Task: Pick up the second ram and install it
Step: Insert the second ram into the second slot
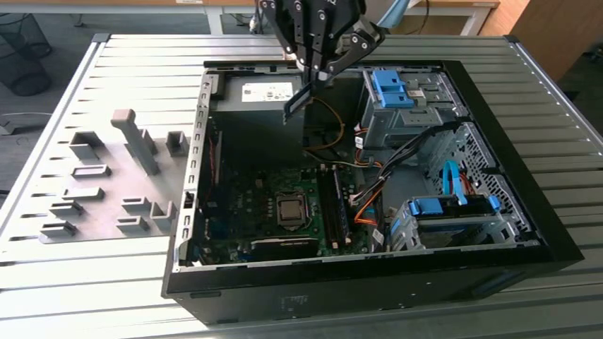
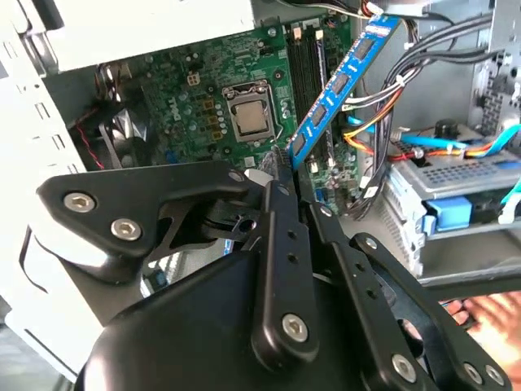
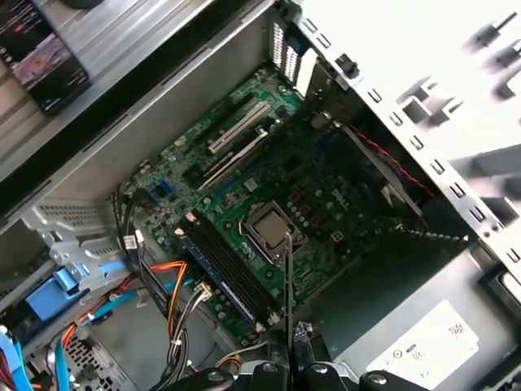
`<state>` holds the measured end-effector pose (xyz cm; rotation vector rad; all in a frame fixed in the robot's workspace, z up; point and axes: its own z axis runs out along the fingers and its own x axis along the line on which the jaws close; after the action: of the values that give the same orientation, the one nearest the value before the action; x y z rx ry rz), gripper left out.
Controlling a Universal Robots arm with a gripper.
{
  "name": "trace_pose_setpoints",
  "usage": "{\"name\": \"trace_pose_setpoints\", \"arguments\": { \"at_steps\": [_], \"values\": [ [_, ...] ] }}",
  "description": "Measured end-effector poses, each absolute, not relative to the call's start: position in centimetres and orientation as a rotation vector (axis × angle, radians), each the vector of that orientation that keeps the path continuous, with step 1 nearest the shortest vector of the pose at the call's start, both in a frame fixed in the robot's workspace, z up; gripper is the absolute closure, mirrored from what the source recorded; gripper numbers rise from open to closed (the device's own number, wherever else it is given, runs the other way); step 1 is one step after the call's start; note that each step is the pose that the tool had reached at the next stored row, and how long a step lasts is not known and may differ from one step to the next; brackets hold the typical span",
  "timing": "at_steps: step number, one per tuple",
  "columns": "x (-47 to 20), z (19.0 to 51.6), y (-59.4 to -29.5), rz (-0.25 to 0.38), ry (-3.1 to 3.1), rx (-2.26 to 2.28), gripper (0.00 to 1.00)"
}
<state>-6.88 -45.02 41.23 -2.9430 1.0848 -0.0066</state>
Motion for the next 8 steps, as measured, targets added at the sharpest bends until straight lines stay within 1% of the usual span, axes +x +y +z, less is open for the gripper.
{"name": "trace_pose_setpoints", "arguments": {
  "at_steps": [8],
  "values": [
    [-6.88,41.05,-45.03,-0.006,0.921,-2.998,0.86]
  ]
}}
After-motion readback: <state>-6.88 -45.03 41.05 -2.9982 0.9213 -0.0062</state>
